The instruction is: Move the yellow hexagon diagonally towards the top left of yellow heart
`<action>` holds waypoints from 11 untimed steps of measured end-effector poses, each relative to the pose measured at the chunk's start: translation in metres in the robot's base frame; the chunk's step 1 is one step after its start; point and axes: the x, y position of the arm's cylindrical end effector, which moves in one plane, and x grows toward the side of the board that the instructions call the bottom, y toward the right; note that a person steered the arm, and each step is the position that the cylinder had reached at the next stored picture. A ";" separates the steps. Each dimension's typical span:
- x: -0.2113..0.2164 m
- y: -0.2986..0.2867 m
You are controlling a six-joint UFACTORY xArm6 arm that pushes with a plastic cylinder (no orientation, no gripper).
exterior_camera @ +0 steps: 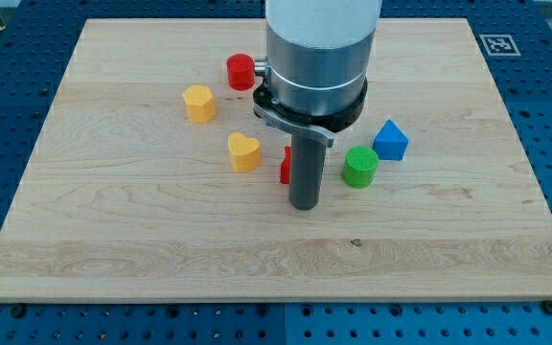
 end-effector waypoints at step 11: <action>-0.179 -0.143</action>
